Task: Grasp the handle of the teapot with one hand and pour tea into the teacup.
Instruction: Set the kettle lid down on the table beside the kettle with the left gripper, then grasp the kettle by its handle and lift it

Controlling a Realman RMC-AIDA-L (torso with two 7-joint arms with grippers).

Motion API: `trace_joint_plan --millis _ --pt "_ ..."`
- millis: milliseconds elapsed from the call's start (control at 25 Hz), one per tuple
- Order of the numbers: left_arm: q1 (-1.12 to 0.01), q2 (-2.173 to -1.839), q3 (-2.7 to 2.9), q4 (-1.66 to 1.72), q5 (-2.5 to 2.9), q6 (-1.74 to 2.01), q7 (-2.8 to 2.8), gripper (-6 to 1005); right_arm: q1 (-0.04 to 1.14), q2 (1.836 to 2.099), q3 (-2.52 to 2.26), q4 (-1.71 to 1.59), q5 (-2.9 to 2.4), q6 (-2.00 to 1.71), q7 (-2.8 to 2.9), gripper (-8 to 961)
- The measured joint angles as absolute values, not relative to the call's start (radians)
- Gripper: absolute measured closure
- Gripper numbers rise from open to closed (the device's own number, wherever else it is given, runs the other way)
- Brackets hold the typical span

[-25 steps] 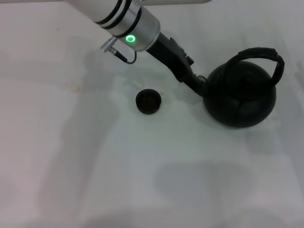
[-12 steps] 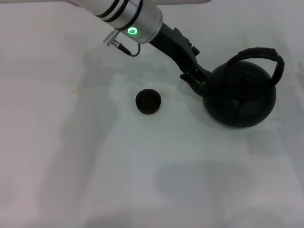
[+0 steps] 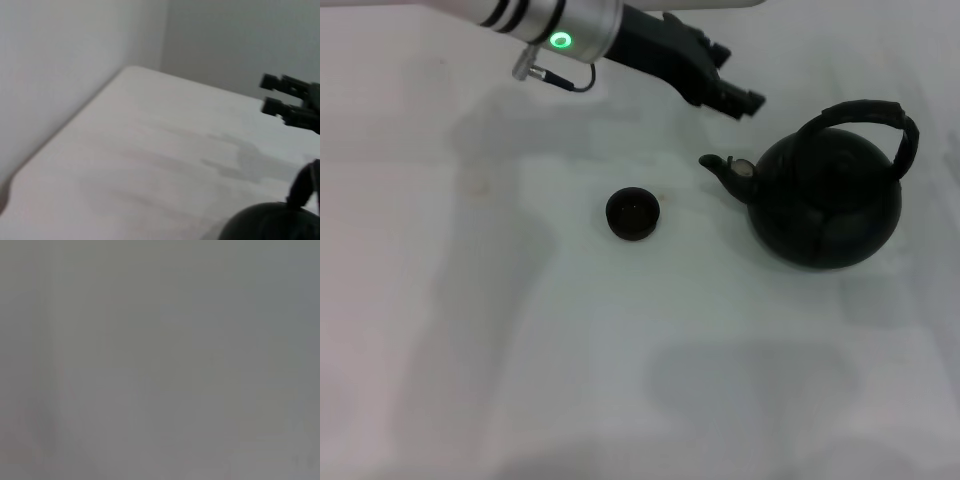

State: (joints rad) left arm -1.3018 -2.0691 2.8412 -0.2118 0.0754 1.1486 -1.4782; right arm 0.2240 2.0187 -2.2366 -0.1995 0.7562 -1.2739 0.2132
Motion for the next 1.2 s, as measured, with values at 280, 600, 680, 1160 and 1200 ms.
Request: trace_joint_plan --millis 280,600,680,1160,1200 --pt "-1.166 -2.070 2.841 -0.238 -0.149 1.174 -1.299 175 0.224 2.018 -2.237 -0.199 0.756 -1.275 0.213 78" --pt "-0.909 -2.074 2.841 -0.222 -0.601 1.311 -0.992 181 0.226 2.017 -2.237 -0.199 0.754 -1.283 0.213 78" --pt "-0.844 -2.075 2.841 -0.194 -0.696 1.337 -0.911 178 0.225 2.017 -2.237 -0.199 0.754 -1.293 0.213 78" --pt "-0.538 -2.079 2.832 0.073 -1.109 1.368 -0.447 177 0.193 2.015 -2.240 -0.184 0.749 -1.402 0.278 77" --pt "-0.520 -2.079 2.832 0.091 -1.133 1.371 -0.414 176 0.184 2.009 -2.252 -0.167 0.734 -1.456 0.323 77"
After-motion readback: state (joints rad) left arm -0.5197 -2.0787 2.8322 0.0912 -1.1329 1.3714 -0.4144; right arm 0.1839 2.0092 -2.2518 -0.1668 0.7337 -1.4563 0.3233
